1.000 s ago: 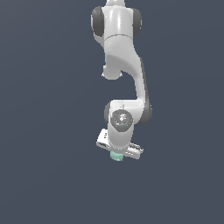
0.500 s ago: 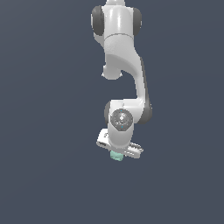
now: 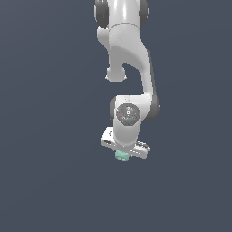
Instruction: Pick up the object and move it to a goal position.
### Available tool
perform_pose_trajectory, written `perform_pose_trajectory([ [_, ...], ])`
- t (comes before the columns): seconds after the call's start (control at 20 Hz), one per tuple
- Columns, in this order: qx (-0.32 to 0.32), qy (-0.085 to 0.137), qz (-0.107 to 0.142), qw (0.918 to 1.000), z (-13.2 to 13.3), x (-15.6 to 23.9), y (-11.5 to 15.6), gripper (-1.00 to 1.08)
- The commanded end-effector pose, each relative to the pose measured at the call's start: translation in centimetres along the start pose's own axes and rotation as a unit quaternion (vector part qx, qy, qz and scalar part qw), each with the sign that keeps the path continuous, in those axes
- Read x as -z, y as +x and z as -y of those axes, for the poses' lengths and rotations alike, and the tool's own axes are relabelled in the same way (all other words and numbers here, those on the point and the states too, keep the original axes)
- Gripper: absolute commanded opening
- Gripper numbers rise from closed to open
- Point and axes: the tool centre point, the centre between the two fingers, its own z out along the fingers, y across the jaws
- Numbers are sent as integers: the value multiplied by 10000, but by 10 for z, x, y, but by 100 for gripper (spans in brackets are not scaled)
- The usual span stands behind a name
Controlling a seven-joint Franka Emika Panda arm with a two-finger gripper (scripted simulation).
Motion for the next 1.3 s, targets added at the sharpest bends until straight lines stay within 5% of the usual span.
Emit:
perform_pose_trajectory([
  [0.0, 1, 2, -5, 10000, 0, 12, -8, -100],
  [1.25, 3, 0, -6, 10000, 2, 201, -139, -100],
])
